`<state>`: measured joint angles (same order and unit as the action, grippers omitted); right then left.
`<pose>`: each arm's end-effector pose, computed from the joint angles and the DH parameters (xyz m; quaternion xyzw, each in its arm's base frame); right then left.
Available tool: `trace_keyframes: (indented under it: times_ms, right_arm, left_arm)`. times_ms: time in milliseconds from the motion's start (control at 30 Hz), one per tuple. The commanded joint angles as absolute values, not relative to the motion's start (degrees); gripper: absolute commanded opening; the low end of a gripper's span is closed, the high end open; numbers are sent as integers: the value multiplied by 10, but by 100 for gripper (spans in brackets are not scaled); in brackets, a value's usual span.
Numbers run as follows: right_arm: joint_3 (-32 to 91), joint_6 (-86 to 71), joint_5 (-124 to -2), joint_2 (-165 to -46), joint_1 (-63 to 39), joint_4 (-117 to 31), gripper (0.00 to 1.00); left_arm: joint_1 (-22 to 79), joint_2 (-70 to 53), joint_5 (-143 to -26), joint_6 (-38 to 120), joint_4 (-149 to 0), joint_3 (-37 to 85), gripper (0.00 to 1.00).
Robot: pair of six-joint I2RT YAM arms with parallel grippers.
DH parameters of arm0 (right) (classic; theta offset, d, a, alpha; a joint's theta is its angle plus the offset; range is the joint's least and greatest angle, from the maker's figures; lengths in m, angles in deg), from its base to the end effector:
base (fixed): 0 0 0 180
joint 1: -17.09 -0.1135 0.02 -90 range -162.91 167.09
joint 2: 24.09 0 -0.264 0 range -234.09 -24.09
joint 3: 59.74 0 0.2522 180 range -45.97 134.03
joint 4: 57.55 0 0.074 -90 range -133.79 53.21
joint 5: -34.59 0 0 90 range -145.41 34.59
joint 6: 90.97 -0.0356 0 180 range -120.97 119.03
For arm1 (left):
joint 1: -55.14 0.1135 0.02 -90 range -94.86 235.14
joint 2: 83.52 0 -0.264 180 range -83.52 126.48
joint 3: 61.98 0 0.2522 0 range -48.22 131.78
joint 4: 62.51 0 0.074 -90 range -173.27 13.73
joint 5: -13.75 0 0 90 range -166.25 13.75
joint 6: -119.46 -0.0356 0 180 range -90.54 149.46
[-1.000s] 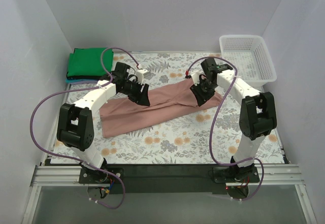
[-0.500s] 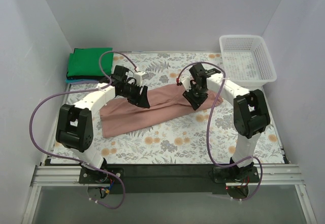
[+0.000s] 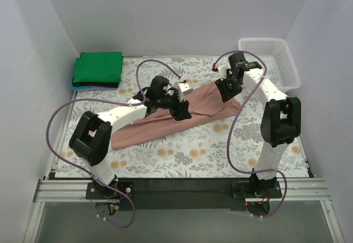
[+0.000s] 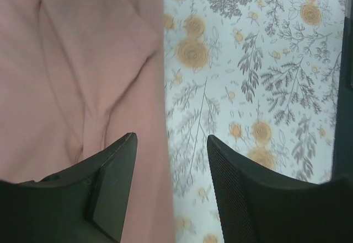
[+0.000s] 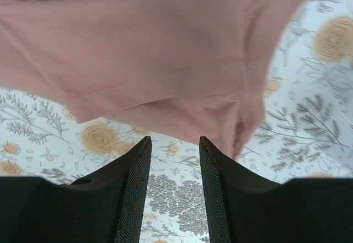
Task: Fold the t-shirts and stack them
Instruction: Fold the tshirt
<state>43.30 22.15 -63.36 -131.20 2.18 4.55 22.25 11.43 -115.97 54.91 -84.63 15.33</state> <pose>0.3789 0.1060 0.2480 -0.3316 0.9182 0.0529 0.2103 0.2908 -0.2152 0.2352 0.1992 0.8404 -0.4632 0.1987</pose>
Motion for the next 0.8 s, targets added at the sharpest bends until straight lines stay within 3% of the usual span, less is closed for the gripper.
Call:
trace_keyframes:
  times_ms: [0, 267, 767]
  right_arm:
    - [489, 175, -646, -1331, 60, 60, 47]
    - [577, 120, -648, -1403, 108, 72, 47]
    - [602, 88, -688, -1450, 120, 86, 44]
  left_arm:
    - [174, 175, -1137, 478, -745, 200, 52]
    - [114, 312, -1174, 415, -675, 288, 44]
    - [97, 365, -1154, 351, -647, 312, 42]
